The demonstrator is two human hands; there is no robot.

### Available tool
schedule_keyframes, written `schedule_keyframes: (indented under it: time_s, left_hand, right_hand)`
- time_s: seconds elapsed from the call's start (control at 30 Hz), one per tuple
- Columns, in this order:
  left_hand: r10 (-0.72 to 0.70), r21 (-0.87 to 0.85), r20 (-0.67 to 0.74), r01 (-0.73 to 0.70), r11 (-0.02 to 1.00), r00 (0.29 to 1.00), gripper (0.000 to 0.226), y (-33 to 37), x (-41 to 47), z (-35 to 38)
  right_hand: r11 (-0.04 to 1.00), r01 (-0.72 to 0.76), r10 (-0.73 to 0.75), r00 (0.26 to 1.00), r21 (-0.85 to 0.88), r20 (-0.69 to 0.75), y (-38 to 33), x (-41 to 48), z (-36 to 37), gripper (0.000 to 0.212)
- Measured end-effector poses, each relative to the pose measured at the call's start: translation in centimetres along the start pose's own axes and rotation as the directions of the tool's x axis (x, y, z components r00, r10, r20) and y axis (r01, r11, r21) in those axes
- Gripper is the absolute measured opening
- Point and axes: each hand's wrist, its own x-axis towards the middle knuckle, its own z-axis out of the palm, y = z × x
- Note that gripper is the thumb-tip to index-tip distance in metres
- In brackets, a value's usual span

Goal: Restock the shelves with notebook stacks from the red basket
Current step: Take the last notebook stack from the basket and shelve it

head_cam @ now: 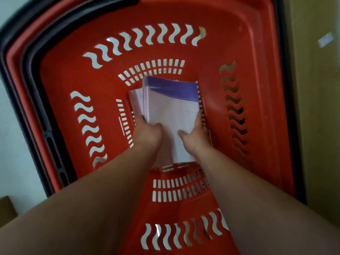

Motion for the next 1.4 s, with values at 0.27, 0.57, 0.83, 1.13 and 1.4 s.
schedule_keyframes:
  time_s: [0.27,0.57,0.83,1.13,1.4]
  left_hand:
    - [0.215,0.314,0.175,-0.261,0.913,0.961,0.072,4.2,-5.4,-4.3]
    - [0.237,0.170,0.331,-0.305,0.937,0.913,0.066,10.0,-17.9,-15.2]
    - [0.308,0.016,0.380,-0.339,0.941,0.872,0.068,15.2,-31.9,-25.4]
    - [0.475,-0.157,0.456,-0.457,0.875,0.753,0.062,22.4,-50.0,-31.4]
    - [0.568,-0.318,0.553,-0.476,0.820,0.610,0.056,26.9,-57.7,-33.8]
  right_hand:
    - [0.994,-0.035,0.033,0.999,0.101,0.015,-1.3,-6.0,-1.9,0.097]
    - [0.888,-0.050,0.061,0.998,0.457,-0.011,-5.4,-21.3,-6.7,0.090]
    - [0.762,0.070,0.007,0.993,0.643,-0.115,-10.3,-38.2,-13.7,0.065]
    - [0.570,0.208,-0.088,0.977,0.795,-0.193,-11.0,-53.8,-23.3,0.051]
    - [0.314,0.315,-0.251,0.937,0.896,-0.242,-11.9,-61.5,-28.6,0.046]
